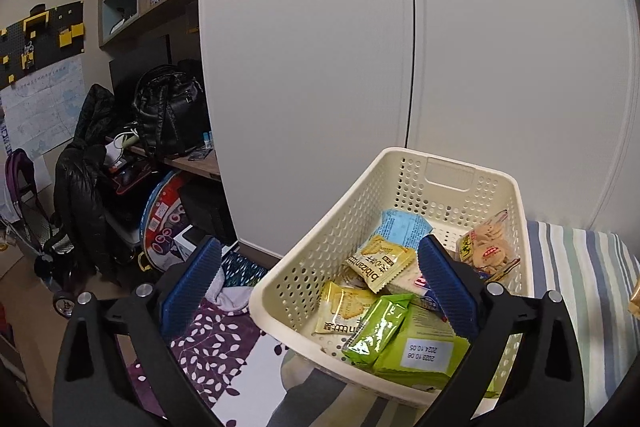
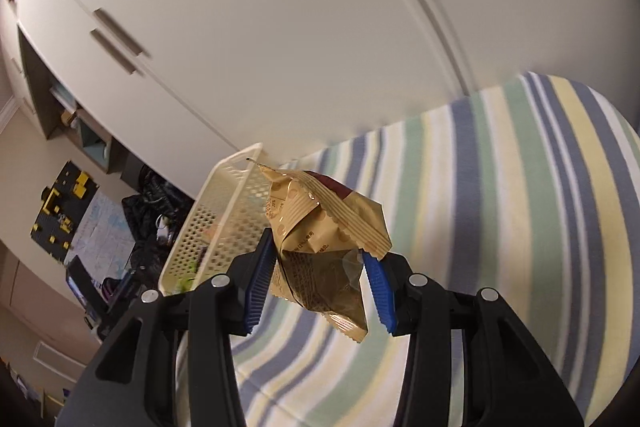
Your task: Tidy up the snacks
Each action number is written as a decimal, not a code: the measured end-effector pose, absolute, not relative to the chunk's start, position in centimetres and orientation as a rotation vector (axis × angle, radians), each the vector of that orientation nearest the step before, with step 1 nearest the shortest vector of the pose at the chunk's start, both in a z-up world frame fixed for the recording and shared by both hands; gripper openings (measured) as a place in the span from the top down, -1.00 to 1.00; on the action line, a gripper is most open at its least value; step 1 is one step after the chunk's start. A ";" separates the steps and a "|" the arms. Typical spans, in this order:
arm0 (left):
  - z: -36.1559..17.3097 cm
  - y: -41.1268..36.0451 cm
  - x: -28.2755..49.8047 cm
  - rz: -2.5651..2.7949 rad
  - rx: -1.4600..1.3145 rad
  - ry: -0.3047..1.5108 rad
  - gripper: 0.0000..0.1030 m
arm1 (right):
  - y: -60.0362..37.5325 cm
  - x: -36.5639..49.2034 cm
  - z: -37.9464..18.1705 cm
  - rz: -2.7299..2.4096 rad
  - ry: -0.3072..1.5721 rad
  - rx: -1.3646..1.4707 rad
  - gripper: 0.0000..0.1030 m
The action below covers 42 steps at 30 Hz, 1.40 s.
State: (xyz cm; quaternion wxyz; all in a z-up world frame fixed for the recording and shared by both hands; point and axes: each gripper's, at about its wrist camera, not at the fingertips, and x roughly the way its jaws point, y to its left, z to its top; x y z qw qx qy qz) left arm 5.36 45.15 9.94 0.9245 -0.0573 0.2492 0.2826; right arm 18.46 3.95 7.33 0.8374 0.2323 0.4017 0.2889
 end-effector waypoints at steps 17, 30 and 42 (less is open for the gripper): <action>9.6 48.2 3.2 0.629 -0.222 0.473 -0.94 | 28.1 21.8 10.3 0.769 0.927 0.329 0.14; 9.3 49.7 2.8 0.604 -0.297 0.478 -0.94 | 34.9 22.7 7.6 0.603 0.928 0.139 0.13; 9.2 50.1 2.8 0.591 -0.319 0.493 -0.94 | 33.4 17.8 9.0 0.520 0.787 -0.051 -0.67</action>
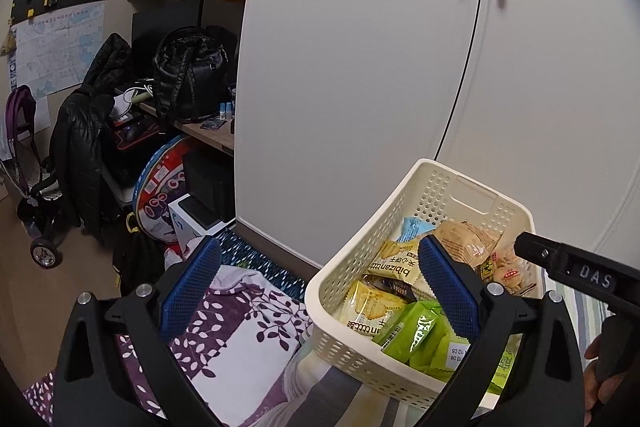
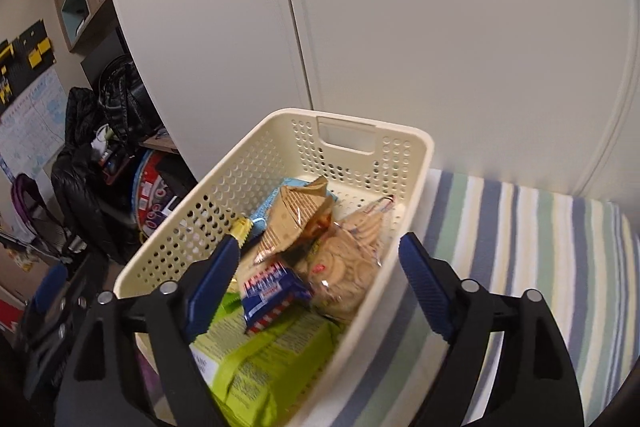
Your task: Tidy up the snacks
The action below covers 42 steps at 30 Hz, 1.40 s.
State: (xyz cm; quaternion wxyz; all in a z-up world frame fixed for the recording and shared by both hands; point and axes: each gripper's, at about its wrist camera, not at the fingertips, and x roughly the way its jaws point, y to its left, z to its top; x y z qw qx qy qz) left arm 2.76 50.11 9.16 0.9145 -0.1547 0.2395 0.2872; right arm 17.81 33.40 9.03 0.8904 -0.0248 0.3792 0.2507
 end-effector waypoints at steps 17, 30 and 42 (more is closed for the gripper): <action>10.0 49.1 2.6 0.587 -0.276 0.473 -0.95 | 27.6 7.1 9.2 0.472 0.723 -0.128 -0.90; 12.7 45.5 -1.1 0.506 -0.043 0.492 -0.95 | 25.2 1.6 11.1 0.426 0.561 -0.072 -0.90; 14.7 43.1 -5.6 0.484 0.039 0.473 -0.95 | 25.8 -2.2 12.1 0.403 0.467 -0.169 -0.90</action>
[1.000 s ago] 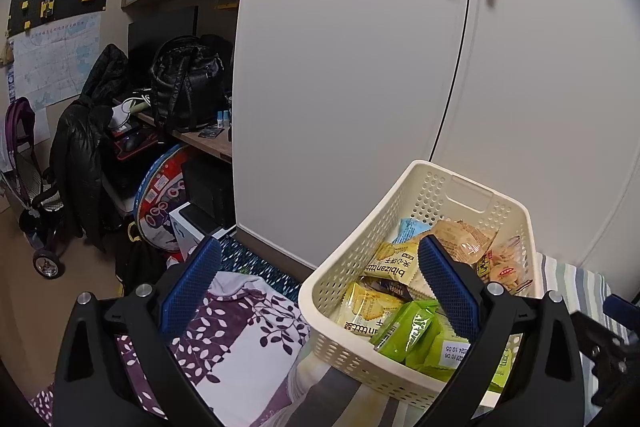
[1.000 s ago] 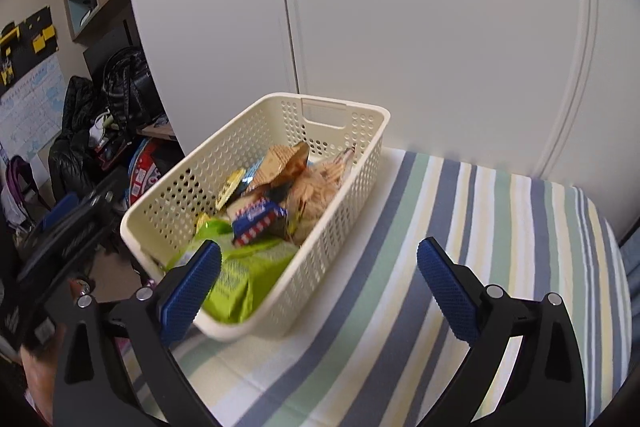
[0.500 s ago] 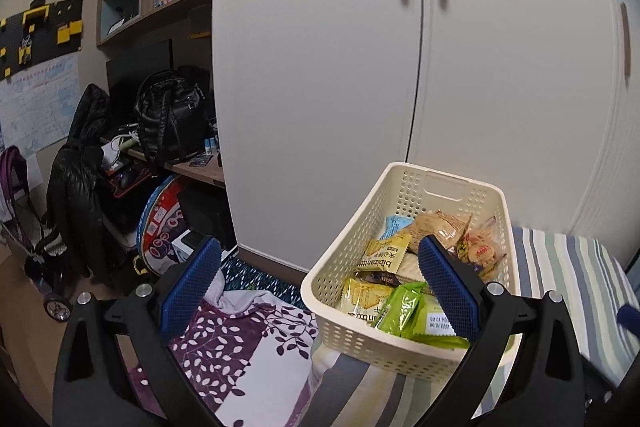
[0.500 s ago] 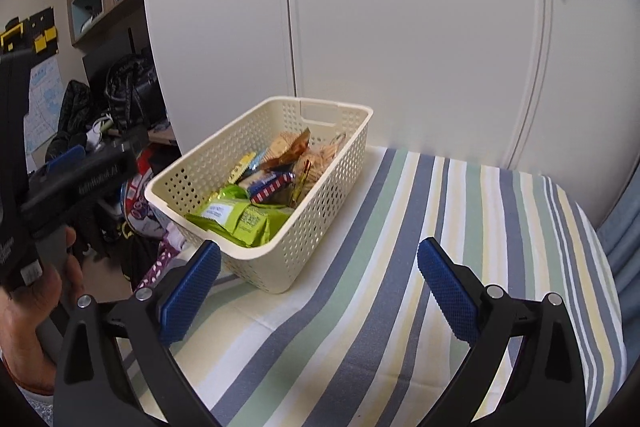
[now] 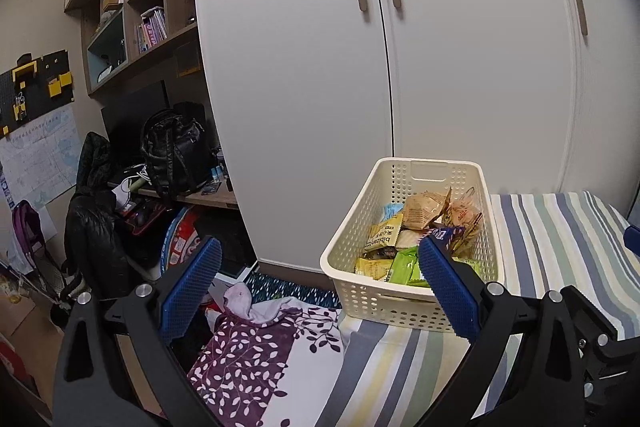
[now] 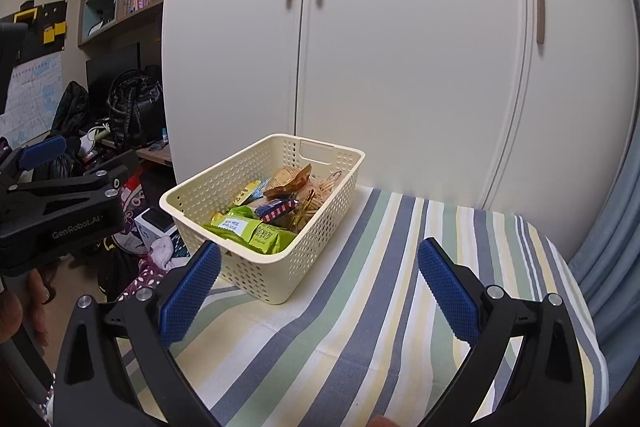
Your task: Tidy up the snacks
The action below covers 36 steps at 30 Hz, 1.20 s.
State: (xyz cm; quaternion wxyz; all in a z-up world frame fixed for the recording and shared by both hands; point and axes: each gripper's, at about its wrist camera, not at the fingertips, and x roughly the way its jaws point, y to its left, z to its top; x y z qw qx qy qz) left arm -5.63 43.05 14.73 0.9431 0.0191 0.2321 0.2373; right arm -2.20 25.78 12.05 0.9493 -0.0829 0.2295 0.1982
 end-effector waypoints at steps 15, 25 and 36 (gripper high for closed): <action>14.1 43.0 -6.8 0.478 0.046 0.512 -0.95 | 26.6 -2.3 11.2 0.460 0.520 -0.169 -0.90; 13.7 43.3 -6.9 0.491 0.054 0.520 -0.95 | 27.3 -2.3 11.1 0.469 0.524 -0.176 -0.90; 13.6 43.5 -6.9 0.498 0.053 0.518 -0.95 | 27.6 -2.1 11.4 0.454 0.522 -0.179 -0.90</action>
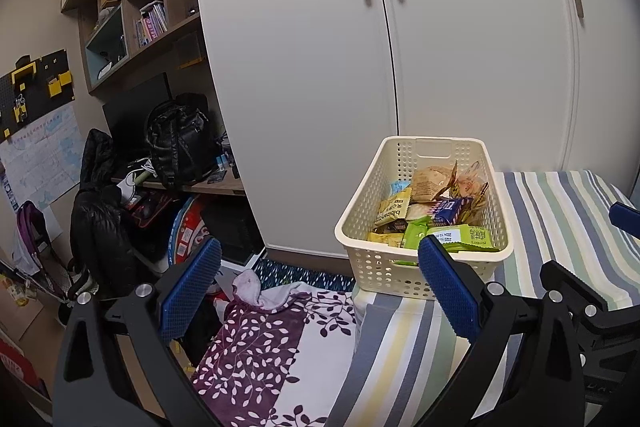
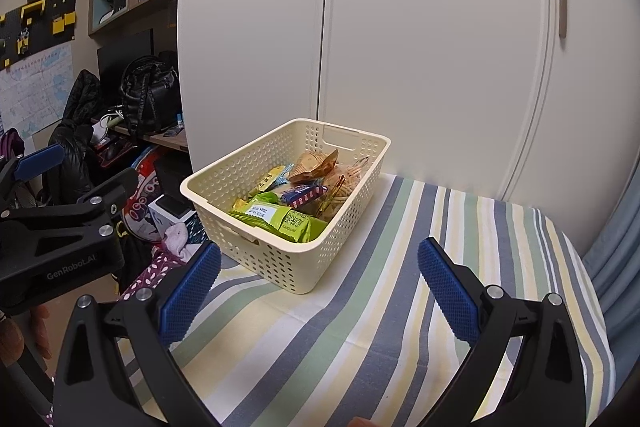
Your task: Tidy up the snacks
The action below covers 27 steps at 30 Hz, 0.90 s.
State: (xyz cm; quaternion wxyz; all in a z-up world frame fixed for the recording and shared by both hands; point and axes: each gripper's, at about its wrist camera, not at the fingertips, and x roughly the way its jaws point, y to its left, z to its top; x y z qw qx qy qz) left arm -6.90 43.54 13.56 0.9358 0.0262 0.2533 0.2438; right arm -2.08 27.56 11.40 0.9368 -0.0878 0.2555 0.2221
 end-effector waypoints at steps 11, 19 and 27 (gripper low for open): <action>13.5 43.6 -7.0 0.506 0.056 0.518 -0.95 | 28.1 -2.2 11.4 0.460 0.514 -0.191 -0.90; 13.5 43.5 -7.0 0.519 0.068 0.518 -0.95 | 28.3 -1.9 11.4 0.467 0.517 -0.193 -0.90; 13.6 43.3 -7.0 0.523 0.086 0.518 -0.95 | 28.6 -2.0 11.3 0.470 0.515 -0.203 -0.90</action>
